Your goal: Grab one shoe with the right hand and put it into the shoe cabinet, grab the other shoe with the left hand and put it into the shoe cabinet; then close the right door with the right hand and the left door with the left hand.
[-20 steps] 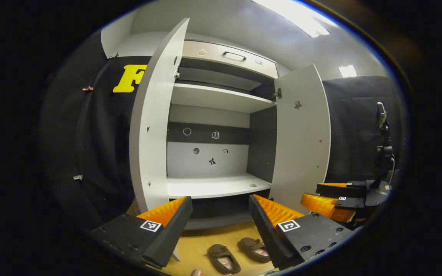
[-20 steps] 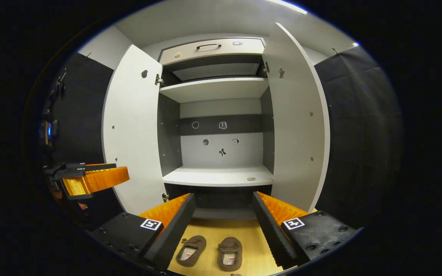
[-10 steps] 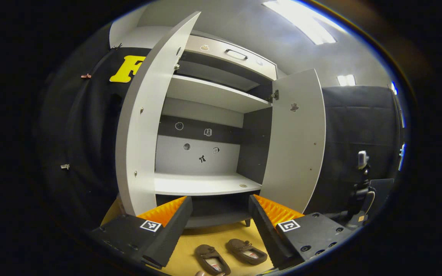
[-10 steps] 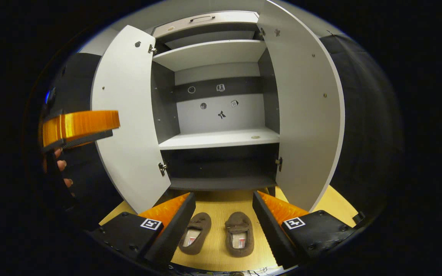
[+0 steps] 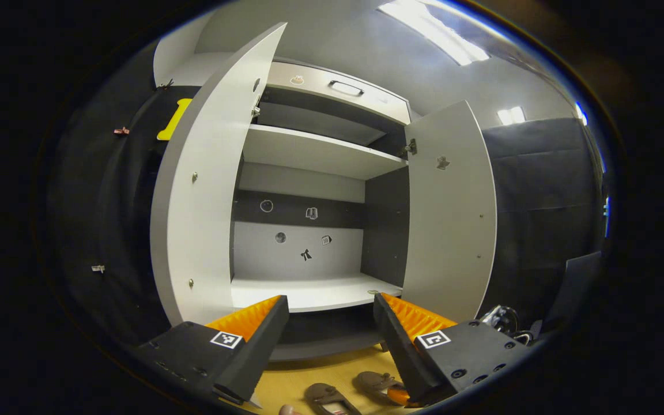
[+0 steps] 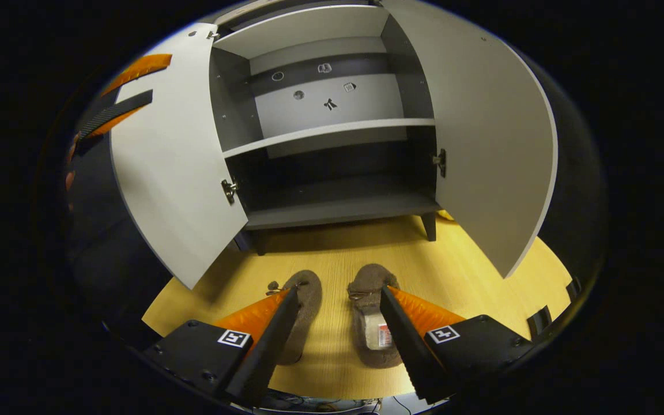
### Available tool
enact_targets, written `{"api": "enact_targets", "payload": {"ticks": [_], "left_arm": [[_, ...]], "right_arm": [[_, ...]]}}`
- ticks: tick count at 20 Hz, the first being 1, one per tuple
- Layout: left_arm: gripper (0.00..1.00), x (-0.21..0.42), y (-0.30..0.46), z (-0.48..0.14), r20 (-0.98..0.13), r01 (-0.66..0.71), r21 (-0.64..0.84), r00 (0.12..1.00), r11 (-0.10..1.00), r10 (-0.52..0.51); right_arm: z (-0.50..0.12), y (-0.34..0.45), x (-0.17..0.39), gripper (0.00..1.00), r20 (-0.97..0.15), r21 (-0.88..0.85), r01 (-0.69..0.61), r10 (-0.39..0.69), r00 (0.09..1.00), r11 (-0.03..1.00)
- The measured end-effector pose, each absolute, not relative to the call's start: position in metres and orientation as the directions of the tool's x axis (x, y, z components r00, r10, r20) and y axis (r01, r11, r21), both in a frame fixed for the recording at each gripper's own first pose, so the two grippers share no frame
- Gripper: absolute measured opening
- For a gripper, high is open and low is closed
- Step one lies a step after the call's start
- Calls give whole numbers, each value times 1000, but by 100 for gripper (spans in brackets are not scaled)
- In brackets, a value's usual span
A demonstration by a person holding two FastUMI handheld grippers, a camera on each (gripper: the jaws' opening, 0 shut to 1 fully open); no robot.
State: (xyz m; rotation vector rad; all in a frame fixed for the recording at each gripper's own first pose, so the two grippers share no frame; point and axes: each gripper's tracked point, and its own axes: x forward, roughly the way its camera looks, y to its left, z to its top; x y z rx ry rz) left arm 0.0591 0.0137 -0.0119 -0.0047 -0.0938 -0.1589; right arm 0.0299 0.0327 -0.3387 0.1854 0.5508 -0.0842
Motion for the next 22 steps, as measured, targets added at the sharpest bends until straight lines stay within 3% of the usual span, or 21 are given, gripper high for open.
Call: {"api": "enact_targets", "payload": {"ticks": [4, 7, 9, 17, 20, 22], "left_arm": [[94, 67, 13, -26, 67, 153, 2, 986, 988, -153], [94, 72, 16, -36, 50, 143, -15, 989, 990, -142], [94, 72, 18, -40, 49, 134, -28, 990, 991, -133], [94, 84, 16, -65, -9, 129, -58, 992, 990, -129], [94, 88, 14, -70, -28, 128, -73, 991, 989, -130], [94, 89, 15, -74, -37, 119, -54, 992, 991, -121]], "right_arm": [[-387, 36, 32, 86, -593, 163, 133, -11, 805, 978], [-415, 33, 37, 86, -626, 167, 152, -14, 780, 974], [-430, 30, 45, 74, -634, 158, 162, -26, 772, 974], [-465, 13, 72, 71, -661, 90, 161, -62, 748, 983], [-473, 8, 87, 57, -662, 72, 163, -75, 746, 984], [-478, 5, 97, 57, -669, 75, 181, -86, 739, 981]]}}
